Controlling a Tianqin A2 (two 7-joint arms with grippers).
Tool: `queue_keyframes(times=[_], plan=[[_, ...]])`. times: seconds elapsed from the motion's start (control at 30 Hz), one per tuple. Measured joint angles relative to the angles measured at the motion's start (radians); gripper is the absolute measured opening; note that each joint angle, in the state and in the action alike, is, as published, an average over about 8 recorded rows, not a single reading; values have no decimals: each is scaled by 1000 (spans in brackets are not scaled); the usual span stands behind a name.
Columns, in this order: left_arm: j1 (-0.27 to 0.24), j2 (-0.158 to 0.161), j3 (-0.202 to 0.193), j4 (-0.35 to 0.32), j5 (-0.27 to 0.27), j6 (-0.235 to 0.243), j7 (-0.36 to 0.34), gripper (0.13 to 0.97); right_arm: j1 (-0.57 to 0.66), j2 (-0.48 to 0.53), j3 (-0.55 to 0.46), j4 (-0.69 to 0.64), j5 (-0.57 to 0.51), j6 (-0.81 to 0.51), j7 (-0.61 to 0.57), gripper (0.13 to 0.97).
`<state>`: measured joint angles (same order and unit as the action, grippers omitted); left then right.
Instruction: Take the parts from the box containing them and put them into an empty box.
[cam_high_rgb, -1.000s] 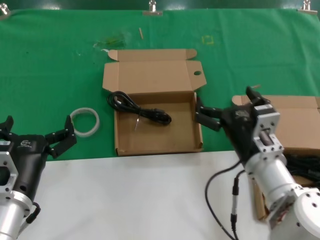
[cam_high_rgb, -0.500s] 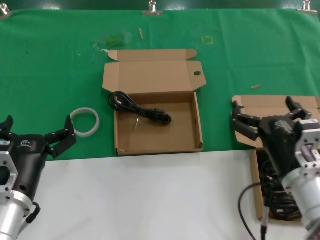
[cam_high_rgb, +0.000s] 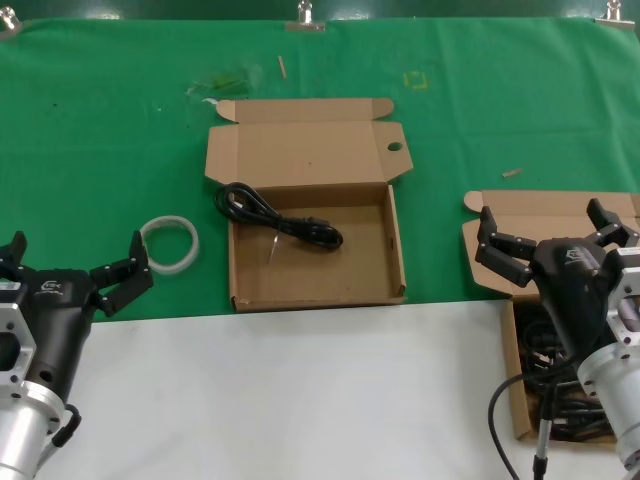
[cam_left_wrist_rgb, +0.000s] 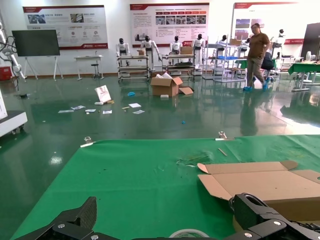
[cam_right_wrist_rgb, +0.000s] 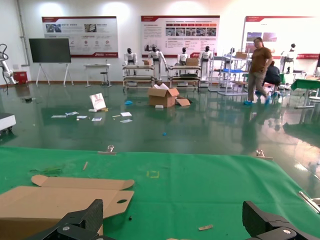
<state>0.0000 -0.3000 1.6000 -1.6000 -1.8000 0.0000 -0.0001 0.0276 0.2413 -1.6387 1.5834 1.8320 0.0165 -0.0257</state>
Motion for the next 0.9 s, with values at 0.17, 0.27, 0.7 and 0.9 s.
queue_keyframes(times=[0.17, 0.27, 0.7, 0.9], plan=[[0, 0, 0, 0, 0, 0, 0, 966, 0, 0, 0, 0, 0, 0, 0, 966], [0, 0, 0, 0, 0, 0, 0, 966, 0, 0, 0, 0, 0, 0, 0, 966], [0, 0, 0, 0, 0, 0, 0, 966, 0, 0, 0, 0, 0, 0, 0, 966], [0, 0, 0, 0, 0, 0, 0, 966, 0, 0, 0, 0, 0, 0, 0, 966]])
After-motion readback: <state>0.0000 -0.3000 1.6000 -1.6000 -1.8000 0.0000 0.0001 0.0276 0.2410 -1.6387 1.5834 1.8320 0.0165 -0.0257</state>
